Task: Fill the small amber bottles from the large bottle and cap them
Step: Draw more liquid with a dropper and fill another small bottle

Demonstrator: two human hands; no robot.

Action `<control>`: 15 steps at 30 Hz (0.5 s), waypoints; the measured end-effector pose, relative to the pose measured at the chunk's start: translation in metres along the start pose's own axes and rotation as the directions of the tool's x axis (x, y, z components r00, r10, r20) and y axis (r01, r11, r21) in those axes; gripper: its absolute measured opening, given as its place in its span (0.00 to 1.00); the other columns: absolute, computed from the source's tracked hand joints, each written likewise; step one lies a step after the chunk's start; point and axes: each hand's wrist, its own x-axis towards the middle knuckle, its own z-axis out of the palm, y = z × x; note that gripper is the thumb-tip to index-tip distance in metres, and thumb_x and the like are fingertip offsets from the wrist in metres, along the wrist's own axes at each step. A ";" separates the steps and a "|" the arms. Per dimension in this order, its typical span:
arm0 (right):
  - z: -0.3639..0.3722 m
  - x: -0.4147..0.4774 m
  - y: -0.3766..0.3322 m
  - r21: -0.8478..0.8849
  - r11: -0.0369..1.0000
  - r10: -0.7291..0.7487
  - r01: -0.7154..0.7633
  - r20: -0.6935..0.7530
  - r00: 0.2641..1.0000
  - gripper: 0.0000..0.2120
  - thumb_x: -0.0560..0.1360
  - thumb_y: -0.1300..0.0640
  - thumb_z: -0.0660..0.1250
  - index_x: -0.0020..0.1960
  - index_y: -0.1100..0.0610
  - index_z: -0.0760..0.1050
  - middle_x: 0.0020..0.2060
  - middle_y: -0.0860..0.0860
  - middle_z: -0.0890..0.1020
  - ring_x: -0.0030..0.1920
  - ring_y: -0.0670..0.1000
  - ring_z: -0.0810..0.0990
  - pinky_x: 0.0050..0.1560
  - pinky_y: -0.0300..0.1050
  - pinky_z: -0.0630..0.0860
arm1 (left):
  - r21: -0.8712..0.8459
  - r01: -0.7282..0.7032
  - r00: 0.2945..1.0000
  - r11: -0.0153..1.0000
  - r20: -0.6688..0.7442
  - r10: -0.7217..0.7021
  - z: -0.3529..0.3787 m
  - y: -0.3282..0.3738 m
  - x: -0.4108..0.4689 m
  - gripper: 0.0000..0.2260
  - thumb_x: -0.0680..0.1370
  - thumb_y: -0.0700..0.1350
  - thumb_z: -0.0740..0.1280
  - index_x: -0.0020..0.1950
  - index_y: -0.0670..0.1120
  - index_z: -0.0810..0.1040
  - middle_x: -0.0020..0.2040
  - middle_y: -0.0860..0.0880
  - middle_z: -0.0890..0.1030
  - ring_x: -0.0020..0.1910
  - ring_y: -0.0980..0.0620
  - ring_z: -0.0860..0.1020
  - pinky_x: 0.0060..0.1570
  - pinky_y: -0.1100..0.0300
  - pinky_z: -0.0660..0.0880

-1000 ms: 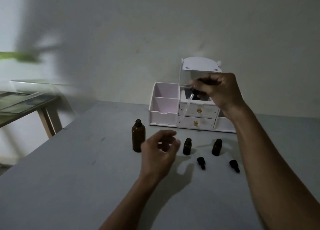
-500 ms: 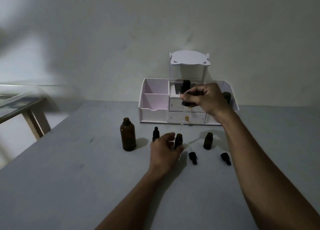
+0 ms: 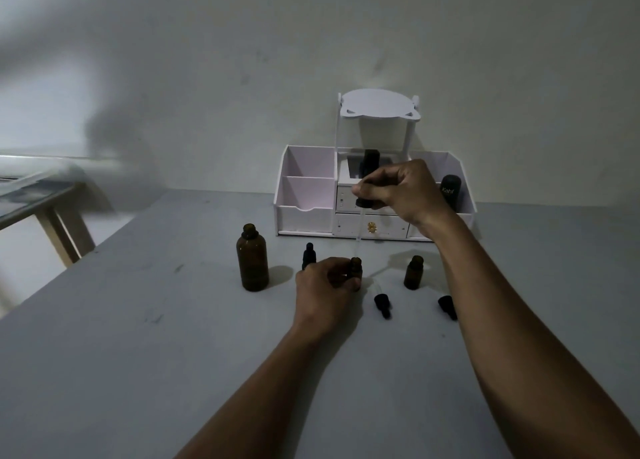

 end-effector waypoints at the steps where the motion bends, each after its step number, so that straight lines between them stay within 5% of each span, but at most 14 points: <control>1: 0.000 0.000 0.000 -0.003 1.000 -0.001 0.001 0.003 1.000 0.08 0.70 0.57 0.77 0.48 0.60 0.86 0.41 0.54 0.88 0.42 0.52 0.88 0.51 0.55 0.84 | -0.004 0.004 1.000 1.000 -0.001 -0.004 0.000 0.000 0.000 0.16 0.77 0.39 0.71 0.65 0.45 0.79 0.60 0.49 0.82 0.49 0.63 0.77 0.34 0.84 0.67; 11: 0.004 -0.002 0.003 -0.012 1.000 0.015 -0.015 0.009 1.000 0.05 0.70 0.58 0.78 0.44 0.59 0.86 0.39 0.55 0.87 0.41 0.55 0.88 0.51 0.57 0.84 | -0.028 0.008 1.000 1.000 0.015 -0.008 -0.001 -0.001 -0.001 0.17 0.77 0.39 0.70 0.66 0.44 0.78 0.60 0.50 0.82 0.46 0.67 0.76 0.36 0.84 0.67; 15: 0.004 -0.004 0.002 -0.036 0.999 -0.015 0.015 0.004 1.000 0.04 0.71 0.59 0.77 0.42 0.59 0.85 0.37 0.55 0.87 0.40 0.54 0.87 0.51 0.50 0.84 | -0.039 0.006 1.000 0.999 0.024 -0.005 -0.001 -0.002 0.000 0.17 0.78 0.38 0.69 0.66 0.43 0.77 0.60 0.49 0.82 0.44 0.67 0.75 0.33 0.83 0.67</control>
